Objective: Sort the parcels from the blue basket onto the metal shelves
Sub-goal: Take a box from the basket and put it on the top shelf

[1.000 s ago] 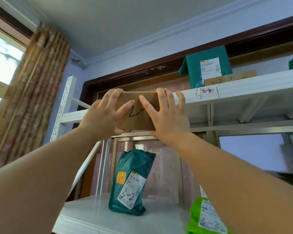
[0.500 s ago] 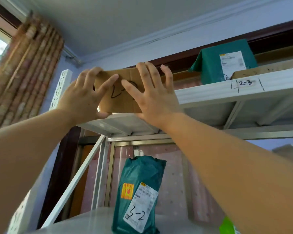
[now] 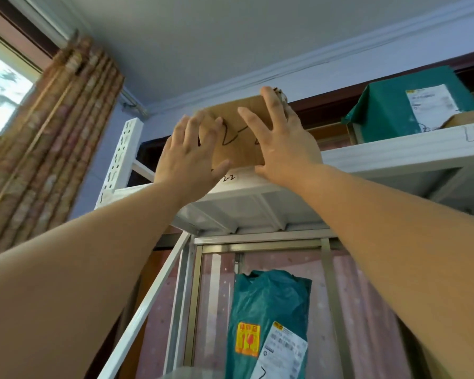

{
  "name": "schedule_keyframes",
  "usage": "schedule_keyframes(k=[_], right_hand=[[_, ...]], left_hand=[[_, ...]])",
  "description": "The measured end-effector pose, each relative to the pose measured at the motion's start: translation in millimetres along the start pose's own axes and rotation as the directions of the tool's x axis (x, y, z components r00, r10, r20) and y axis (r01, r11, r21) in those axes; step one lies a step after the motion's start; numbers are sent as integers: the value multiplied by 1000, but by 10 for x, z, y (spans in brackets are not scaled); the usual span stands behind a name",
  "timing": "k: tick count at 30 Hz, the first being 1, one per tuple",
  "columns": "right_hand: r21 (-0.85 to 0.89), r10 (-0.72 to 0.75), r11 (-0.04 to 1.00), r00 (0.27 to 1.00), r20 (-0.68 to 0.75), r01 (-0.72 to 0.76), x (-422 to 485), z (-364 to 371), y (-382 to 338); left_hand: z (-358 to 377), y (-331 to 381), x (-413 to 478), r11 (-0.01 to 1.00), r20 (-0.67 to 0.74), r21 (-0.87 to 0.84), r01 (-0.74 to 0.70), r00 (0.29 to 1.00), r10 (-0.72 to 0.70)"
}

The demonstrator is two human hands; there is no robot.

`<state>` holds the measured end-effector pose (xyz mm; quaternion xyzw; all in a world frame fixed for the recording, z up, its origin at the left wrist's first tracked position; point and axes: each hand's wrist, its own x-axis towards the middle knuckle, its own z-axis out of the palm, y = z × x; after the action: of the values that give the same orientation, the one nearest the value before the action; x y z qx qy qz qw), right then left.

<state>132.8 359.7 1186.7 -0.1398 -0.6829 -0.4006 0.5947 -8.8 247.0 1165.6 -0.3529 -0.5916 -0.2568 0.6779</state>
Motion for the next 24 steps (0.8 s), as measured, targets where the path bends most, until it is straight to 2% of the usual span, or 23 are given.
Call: schedule_keyframes(k=[4,7,9,11,13,16,20,22,24], right_hand=[[64,8,998,998,59,-11,127,118,-9],[124,37,990,982,184,-61,138,229,12],[65,18,997,972,235,-34,97,306,13],[-40,-25,999,975,220,35,68,369,4],[-89,-20,995,971,239,42,85,374,-20],[-76,51,997,932,358,-26,186,333,-39],[-13,82,996,925,371,-83,296,323,-35],[-21,99,995,913,395,-99,348,349,-45],[-2,93,995,875,476,-104,413,357,-66]], left_hand=[[200,208,62,977,-4,-210,39,999,-41],[382,284,132,933,33,-344,109,994,-104],[568,268,185,935,119,-330,131,988,-97],[737,230,206,963,207,-255,88,978,-34],[829,194,208,957,208,-276,92,978,-34],[827,179,219,927,180,-337,165,978,-108],[777,103,379,910,389,-232,344,890,-237],[759,80,472,876,471,-247,415,841,-266],[736,68,547,842,539,-302,448,808,-237]])
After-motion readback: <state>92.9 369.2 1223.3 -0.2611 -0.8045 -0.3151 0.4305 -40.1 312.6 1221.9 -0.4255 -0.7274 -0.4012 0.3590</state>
